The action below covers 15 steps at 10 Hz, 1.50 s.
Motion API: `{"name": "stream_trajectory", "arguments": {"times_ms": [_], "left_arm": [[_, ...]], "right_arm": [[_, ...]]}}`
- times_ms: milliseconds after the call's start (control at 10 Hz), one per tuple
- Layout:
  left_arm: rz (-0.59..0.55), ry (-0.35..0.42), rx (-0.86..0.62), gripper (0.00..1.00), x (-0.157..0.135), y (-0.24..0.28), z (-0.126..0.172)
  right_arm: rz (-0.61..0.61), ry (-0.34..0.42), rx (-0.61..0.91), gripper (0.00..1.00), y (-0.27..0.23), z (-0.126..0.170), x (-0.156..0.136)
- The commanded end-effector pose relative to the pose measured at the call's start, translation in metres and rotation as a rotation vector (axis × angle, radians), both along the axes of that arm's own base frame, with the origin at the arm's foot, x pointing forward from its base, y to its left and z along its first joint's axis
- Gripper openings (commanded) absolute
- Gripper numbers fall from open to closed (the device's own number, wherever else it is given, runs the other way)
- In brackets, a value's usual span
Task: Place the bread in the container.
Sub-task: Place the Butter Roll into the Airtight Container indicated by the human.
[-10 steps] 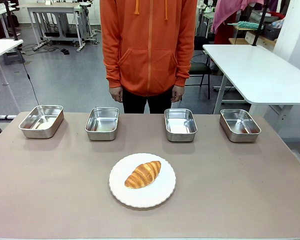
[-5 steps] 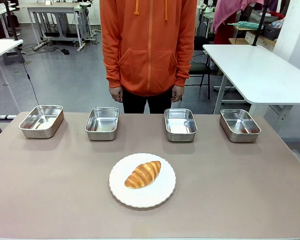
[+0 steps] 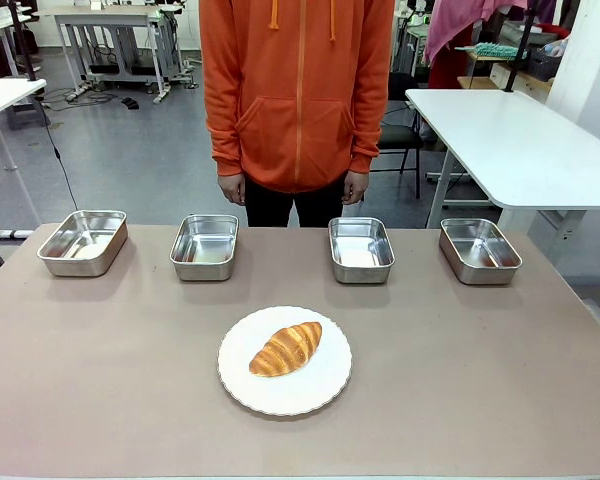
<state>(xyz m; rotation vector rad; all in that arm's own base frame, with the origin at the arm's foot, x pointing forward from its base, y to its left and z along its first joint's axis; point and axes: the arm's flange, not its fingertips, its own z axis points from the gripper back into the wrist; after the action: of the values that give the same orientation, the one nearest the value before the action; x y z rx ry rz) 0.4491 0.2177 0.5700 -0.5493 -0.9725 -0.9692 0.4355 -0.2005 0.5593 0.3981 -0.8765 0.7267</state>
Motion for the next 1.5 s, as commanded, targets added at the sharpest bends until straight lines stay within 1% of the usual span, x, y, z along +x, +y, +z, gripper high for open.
{"name": "stream_trajectory", "arguments": {"times_ms": [0, 1400], "left_arm": [[-0.012, -0.006, -0.004, 1.00, -0.0013, 0.0010, 0.0007], [-0.012, -0.006, -0.004, 1.00, -0.0013, 0.0010, 0.0007]], "right_arm": [[0.012, -0.025, 0.015, 1.00, 0.0005, -0.0007, 0.0021], [0.012, -0.025, 0.015, 1.00, 0.0005, -0.0007, 0.0021]]}}
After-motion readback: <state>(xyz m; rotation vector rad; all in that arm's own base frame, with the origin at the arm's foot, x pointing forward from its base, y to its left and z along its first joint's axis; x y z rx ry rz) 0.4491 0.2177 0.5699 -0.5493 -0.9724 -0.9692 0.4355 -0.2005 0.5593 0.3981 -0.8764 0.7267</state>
